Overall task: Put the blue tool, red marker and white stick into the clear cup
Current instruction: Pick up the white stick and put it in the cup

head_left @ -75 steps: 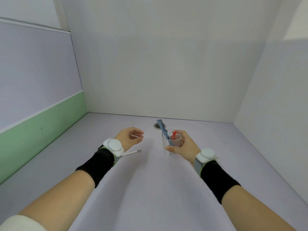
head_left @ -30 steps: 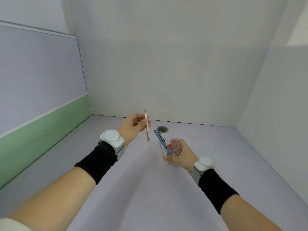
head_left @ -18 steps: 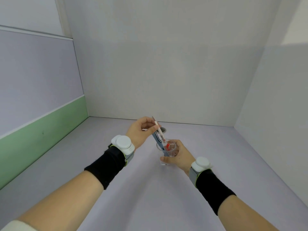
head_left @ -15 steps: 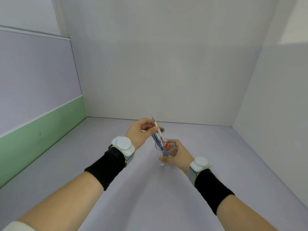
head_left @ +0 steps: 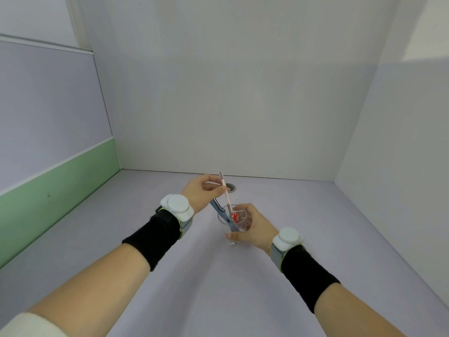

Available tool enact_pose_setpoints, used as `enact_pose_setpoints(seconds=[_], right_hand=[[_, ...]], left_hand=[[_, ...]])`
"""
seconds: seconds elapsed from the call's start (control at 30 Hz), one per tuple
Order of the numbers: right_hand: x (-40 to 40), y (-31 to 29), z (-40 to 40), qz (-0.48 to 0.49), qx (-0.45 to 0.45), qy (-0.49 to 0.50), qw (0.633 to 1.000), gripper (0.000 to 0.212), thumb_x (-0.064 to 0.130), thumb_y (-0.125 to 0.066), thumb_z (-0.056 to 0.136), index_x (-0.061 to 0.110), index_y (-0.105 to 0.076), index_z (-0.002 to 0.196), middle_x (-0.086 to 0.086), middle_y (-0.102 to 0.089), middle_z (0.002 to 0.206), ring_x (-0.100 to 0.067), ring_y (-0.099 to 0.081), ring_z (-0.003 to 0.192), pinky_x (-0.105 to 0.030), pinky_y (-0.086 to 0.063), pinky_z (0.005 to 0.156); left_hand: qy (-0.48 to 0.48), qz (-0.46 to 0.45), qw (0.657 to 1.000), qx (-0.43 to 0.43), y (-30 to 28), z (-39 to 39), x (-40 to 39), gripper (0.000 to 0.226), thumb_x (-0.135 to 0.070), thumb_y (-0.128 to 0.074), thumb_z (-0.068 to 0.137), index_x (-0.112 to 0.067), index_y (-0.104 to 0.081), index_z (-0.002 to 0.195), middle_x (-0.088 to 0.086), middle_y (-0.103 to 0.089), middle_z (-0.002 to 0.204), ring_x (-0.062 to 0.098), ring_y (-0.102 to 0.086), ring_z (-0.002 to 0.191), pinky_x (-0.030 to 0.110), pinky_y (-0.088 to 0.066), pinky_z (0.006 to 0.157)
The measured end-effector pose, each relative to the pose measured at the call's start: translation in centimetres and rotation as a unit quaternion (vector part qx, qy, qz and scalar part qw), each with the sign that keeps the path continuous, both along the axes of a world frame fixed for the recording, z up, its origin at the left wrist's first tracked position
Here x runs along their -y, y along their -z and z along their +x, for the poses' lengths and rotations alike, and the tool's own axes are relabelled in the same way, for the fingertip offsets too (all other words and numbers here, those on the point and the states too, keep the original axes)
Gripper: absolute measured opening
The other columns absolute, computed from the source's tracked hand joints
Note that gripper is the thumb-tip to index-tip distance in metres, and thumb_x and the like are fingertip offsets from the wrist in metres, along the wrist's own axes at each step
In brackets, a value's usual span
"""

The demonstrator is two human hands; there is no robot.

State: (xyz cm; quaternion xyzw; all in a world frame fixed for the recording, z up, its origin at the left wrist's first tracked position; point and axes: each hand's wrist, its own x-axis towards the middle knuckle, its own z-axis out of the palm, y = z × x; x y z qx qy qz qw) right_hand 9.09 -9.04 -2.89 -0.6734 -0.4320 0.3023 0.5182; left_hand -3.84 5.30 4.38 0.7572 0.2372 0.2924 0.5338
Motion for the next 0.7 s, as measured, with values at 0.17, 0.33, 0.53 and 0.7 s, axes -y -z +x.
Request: enact_pose_setpoints(seconds=[0.17,0.33,0.53,0.7], right_hand=[[-0.1,-0.2,-0.2,-0.001,-0.002,-0.001,1.0,0.072,0.011,-0.089,0.066,0.02,-0.048,0.125,0.003,-0.063,0.115,-0.018,-0.062,0.103,-0.023,-0.052,0.085],[-0.2,-0.4,-0.3,0.007,-0.014,0.003,1.0,0.071,0.01,-0.089,0.067,0.021,-0.048,0.123,0.0,-0.062,0.117,-0.016,-0.061,0.101,-0.02,-0.05,0.079],[-0.3,-0.2,-0.4,0.0,-0.005,-0.003,1.0,0.071,0.01,-0.089,0.067,0.021,-0.048,0.124,0.004,-0.062,0.111,-0.017,-0.062,0.099,-0.024,-0.053,0.085],[-0.3,0.2,-0.5,-0.001,-0.01,-0.002,1.0,0.071,0.008,-0.088,0.067,0.02,-0.047,0.124,0.005,-0.062,0.111,-0.018,-0.061,0.104,-0.023,-0.052,0.087]], left_hand=[[0.005,0.015,1.0,-0.018,0.6,0.4,0.4,0.024,-0.022,-0.074,0.083,-0.021,-0.062,0.104,-0.01,-0.078,0.082,-0.002,-0.069,0.076,0.022,-0.047,0.08],[0.021,0.053,0.996,-0.064,0.5,0.6,0.5,0.025,-0.025,-0.073,0.083,-0.02,-0.065,0.106,0.0,-0.078,0.091,0.011,-0.067,0.08,0.024,-0.048,0.079],[0.016,0.064,0.991,-0.121,1.3,1.0,-0.2,0.024,-0.031,-0.073,0.081,-0.025,-0.07,0.105,0.0,-0.077,0.093,0.023,-0.071,0.09,0.033,-0.052,0.086],[0.015,0.093,0.988,-0.126,1.7,0.8,-0.4,0.032,-0.039,-0.071,0.083,-0.022,-0.068,0.11,-0.009,-0.07,0.099,0.011,-0.065,0.09,0.024,-0.048,0.084]])
